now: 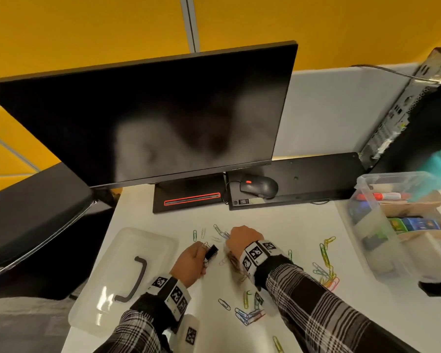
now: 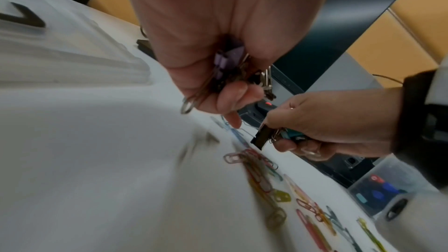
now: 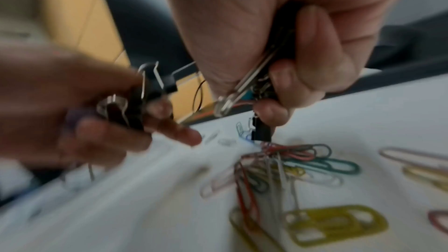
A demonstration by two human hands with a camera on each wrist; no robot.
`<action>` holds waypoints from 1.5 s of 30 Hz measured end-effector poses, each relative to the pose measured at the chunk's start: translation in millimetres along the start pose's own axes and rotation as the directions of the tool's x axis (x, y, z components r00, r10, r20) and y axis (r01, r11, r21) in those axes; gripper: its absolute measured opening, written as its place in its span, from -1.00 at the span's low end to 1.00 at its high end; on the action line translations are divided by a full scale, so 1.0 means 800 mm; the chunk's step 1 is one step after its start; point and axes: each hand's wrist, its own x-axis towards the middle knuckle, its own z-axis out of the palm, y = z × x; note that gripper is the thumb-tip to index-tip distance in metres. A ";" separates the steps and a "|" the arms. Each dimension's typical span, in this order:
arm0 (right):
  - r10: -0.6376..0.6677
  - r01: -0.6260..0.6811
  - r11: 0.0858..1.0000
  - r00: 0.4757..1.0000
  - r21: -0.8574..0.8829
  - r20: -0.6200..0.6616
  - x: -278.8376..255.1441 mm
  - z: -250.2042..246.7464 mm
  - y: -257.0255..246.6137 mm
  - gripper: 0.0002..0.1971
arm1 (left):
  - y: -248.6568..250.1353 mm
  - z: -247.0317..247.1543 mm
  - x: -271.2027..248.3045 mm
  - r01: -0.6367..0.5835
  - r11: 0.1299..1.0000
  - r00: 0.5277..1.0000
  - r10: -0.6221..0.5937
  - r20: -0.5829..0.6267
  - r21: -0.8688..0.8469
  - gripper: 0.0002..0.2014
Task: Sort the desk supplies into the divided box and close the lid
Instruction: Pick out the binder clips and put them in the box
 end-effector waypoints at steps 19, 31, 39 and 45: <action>0.424 -0.407 0.905 0.879 0.124 -0.217 -0.212 -0.156 0.317 -0.83 | 0.062 0.121 -0.006 -0.236 0.953 0.964 0.205 0.169 0.191 -0.69; 0.340 -0.296 0.930 0.919 0.219 -0.201 -0.185 -0.113 0.358 -0.76 | 0.085 0.196 -0.029 -0.351 0.844 0.926 0.249 0.284 0.405 -0.69; 0.350 -0.089 0.925 0.582 0.370 -0.734 -0.219 -0.103 0.415 -0.83 | 0.112 0.218 -0.037 -0.482 0.681 0.875 0.337 0.347 0.551 -0.72; 0.418 -0.214 0.907 0.563 0.363 -0.712 -0.201 -0.059 0.457 -0.49 | 0.235 0.292 -0.045 -0.667 0.451 0.729 0.561 0.392 0.593 -0.79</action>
